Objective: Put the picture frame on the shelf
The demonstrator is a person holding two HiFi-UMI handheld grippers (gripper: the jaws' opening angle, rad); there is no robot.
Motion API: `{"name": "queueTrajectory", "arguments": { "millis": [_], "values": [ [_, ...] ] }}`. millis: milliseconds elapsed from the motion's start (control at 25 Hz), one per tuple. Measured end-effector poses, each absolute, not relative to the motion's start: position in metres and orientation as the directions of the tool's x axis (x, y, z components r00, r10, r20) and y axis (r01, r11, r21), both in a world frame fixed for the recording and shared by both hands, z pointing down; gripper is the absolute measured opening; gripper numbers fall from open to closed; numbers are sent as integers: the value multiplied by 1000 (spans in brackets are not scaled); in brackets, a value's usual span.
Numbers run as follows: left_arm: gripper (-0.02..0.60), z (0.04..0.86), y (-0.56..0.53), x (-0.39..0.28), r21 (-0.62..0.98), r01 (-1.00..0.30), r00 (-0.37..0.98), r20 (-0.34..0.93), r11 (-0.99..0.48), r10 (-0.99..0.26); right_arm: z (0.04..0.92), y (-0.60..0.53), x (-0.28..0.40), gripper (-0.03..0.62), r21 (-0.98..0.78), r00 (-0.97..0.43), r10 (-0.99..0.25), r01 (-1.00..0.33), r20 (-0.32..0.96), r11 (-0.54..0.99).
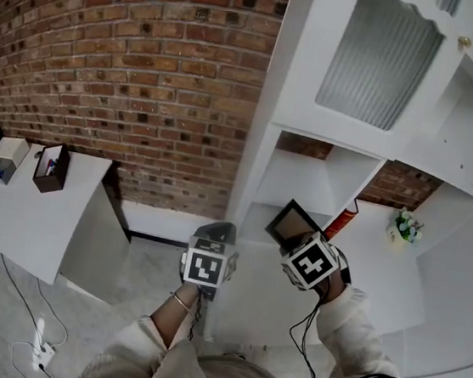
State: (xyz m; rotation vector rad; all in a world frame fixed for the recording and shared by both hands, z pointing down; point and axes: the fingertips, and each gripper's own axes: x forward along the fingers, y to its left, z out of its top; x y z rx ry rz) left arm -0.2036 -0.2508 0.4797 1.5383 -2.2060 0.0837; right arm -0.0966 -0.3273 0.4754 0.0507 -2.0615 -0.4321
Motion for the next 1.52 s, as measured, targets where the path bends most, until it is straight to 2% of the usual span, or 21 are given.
{"name": "queueTrajectory", "arguments": {
  "millis": [200, 880, 1160, 1520],
  "values": [
    [8, 466, -262, -227, 179, -901, -309, 374, 395, -874, 455, -347, -124, 69, 341, -523, -221, 145, 824, 929],
    [8, 449, -282, -294, 126, -868, -386, 440, 481, -811, 448, -405, -203, 69, 289, -515, -157, 185, 842, 939],
    [8, 446, -296, -300, 140, -856, -397, 442, 498, -805, 456, -419, -225, 69, 276, -486, -140, 219, 862, 936],
    [8, 461, -288, -296, 168, -831, -410, 457, 530, -789, 458, -419, -235, 71, 246, -520, -108, 204, 847, 947]
  ]
}}
